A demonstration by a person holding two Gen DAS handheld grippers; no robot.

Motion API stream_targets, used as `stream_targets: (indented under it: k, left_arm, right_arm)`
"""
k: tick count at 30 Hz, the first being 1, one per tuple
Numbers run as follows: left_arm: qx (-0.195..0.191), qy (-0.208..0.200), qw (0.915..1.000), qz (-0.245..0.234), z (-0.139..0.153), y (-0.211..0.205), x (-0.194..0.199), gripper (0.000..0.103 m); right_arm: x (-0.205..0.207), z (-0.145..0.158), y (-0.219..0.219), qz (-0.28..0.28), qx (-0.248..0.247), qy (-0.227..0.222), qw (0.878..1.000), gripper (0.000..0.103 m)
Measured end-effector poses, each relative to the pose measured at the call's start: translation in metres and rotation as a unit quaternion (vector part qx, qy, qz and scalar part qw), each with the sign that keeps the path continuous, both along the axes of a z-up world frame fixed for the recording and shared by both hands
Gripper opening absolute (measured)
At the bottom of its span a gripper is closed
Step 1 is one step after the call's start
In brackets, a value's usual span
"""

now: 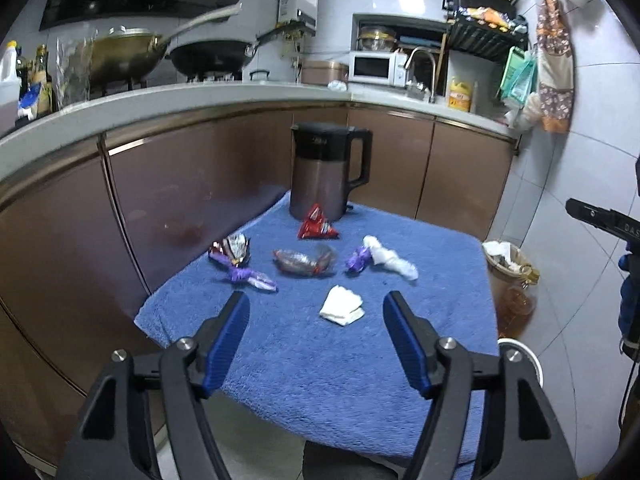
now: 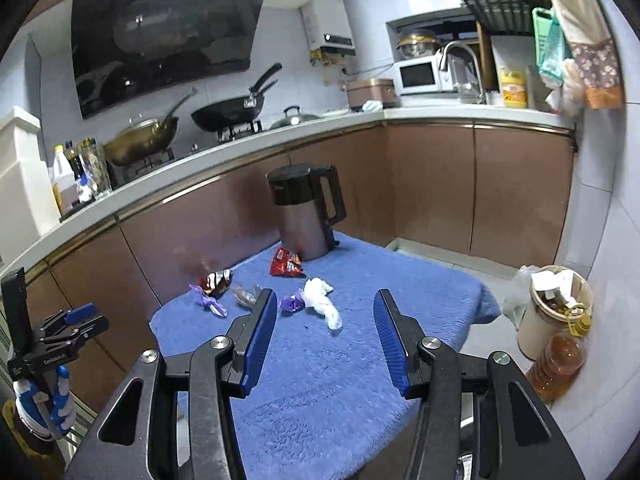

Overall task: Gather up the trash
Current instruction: 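Return the right gripper over the table toward the white plastic bag, then grasp the white plastic bag with the right gripper while the left gripper grasps the tissue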

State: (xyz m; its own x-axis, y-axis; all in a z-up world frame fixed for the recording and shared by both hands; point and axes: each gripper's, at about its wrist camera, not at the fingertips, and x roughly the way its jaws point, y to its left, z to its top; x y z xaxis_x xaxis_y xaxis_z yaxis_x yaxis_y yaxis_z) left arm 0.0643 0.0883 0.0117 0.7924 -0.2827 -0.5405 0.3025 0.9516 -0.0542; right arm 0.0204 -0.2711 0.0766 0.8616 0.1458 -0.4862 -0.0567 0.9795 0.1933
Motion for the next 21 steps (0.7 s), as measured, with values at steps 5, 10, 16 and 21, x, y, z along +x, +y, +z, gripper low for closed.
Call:
stream_targets:
  k: [5,10,16,21]
  left_arm:
    - [0.009,0.047,0.9988,-0.009,-0.037,-0.006,0.035,0.068]
    - [0.015,0.099,0.9942,-0.038,-0.085,-0.025,0.078,0.068]
    - [0.038,0.135,0.9872,-0.077,-0.123,-0.060,0.129,0.068]
    - [0.051,0.152,0.9822,-0.098,-0.145,-0.080,0.171,0.068]
  right_arm:
    - [0.048,-0.028,0.001,0.015,-0.004,0.033,0.999,0.050]
    - [0.106,-0.072,0.008,0.034,-0.007,0.078,0.996,0.050]
    - [0.172,-0.132,0.027,0.070,-0.004,0.134,0.988,0.050]
    - [0.225,-0.180,0.039,0.089,0.001,0.180,0.980,0.051]
